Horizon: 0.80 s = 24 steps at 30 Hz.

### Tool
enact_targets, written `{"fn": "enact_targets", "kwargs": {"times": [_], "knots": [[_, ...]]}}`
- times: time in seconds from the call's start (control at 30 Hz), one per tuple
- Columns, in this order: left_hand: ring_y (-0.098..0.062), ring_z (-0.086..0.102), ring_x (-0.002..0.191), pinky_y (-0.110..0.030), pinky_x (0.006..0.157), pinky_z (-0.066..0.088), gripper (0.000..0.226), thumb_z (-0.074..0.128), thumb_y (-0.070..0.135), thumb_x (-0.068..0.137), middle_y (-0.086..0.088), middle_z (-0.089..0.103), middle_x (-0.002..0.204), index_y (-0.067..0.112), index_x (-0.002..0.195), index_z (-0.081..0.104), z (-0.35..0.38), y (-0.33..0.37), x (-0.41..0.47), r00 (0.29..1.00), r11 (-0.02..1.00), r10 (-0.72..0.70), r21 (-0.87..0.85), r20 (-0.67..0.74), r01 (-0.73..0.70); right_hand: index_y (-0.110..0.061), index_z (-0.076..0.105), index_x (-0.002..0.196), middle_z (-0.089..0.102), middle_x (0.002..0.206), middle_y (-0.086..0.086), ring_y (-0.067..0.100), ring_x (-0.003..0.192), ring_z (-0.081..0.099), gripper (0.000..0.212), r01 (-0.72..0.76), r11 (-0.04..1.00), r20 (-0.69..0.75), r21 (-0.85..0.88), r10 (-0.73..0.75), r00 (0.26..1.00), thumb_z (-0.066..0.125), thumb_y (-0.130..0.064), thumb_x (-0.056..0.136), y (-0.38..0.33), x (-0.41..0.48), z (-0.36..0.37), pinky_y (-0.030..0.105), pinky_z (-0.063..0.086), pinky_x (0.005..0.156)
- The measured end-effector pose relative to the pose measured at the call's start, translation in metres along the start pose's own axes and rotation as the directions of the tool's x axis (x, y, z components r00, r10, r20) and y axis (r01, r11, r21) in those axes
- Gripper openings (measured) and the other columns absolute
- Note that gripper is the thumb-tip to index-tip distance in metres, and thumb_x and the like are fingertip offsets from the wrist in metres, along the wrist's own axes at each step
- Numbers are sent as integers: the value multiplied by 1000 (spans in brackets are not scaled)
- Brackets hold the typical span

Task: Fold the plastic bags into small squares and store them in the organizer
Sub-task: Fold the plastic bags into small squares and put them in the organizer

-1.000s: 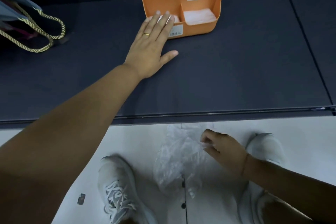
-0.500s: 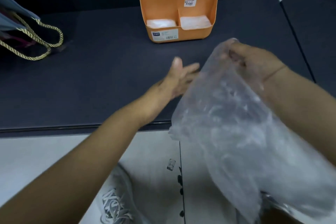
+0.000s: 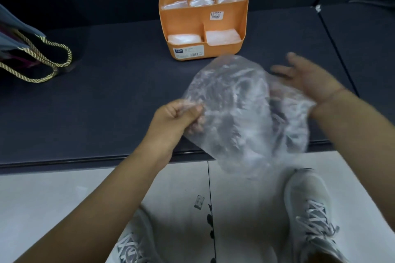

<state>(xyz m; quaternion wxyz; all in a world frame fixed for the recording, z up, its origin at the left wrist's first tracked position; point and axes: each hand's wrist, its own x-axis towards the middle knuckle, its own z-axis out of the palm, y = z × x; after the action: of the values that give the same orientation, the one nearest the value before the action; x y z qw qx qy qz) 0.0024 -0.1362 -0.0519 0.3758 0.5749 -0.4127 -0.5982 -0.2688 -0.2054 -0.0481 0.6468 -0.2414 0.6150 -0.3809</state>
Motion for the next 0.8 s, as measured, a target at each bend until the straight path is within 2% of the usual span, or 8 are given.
{"fn": "enact_targets", "kwargs": {"times": [0.13,0.2,0.27,0.33,0.43,0.63,0.7,0.8], "knots": [[-25,59,70,-40,72,50,12,64,17,94,-9,68,76,5,93,69,-7,-1,3,991,998,13,-64,-131,-21,-24,60,109,64,99,-6,10,100,62,36,442,895,-146,-54,-445,884,53,-54,89,-11,-64,-13,29,44,95],[-18,58,65,-39,70,48,10,65,18,93,-1,67,68,9,90,67,-5,0,1,990,998,17,-64,-142,-26,-28,59,111,63,108,-3,10,103,60,52,625,744,106,-235,-620,778,67,-63,74,-2,-91,6,22,46,93],[-16,56,62,-37,68,48,10,66,20,92,0,65,65,11,88,66,-3,1,0,989,998,19,-55,-144,-28,-34,56,113,60,110,-5,4,102,57,60,666,585,334,-463,-581,742,71,-67,65,14,-98,33,15,45,91],[-16,57,62,-34,66,50,11,67,23,91,-3,64,68,12,89,66,-4,0,-1,989,998,11,-61,-145,-20,-33,64,99,62,97,-9,4,90,58,36,637,500,346,-587,-556,756,79,-48,70,25,-90,48,18,48,85],[-17,61,68,-31,69,54,10,67,23,91,-8,65,77,13,91,66,-10,-2,-3,980,998,-4,-64,-197,-9,-24,68,76,68,79,-6,16,76,63,10,596,568,203,-567,-605,770,75,-18,81,20,-72,45,29,53,77],[-7,70,75,-23,65,56,27,66,21,90,9,75,81,17,117,62,-22,8,5,957,984,-8,-171,-290,-44,-25,56,81,66,100,0,15,94,62,11,717,546,207,-434,-714,669,61,-24,90,16,-65,33,27,48,86],[-6,71,80,-22,66,56,28,64,19,91,10,76,87,21,119,63,-24,16,4,962,976,14,-203,-272,-71,-25,52,82,65,84,5,21,77,61,14,736,560,171,-379,-740,651,58,-23,95,16,-68,38,30,51,72],[-7,70,79,-21,66,56,16,62,18,94,6,75,90,19,107,70,-34,24,4,960,980,18,-186,-280,-73,-23,49,80,44,57,3,13,49,37,20,732,580,139,-358,-742,656,56,-20,98,12,-72,50,23,33,47]]}}
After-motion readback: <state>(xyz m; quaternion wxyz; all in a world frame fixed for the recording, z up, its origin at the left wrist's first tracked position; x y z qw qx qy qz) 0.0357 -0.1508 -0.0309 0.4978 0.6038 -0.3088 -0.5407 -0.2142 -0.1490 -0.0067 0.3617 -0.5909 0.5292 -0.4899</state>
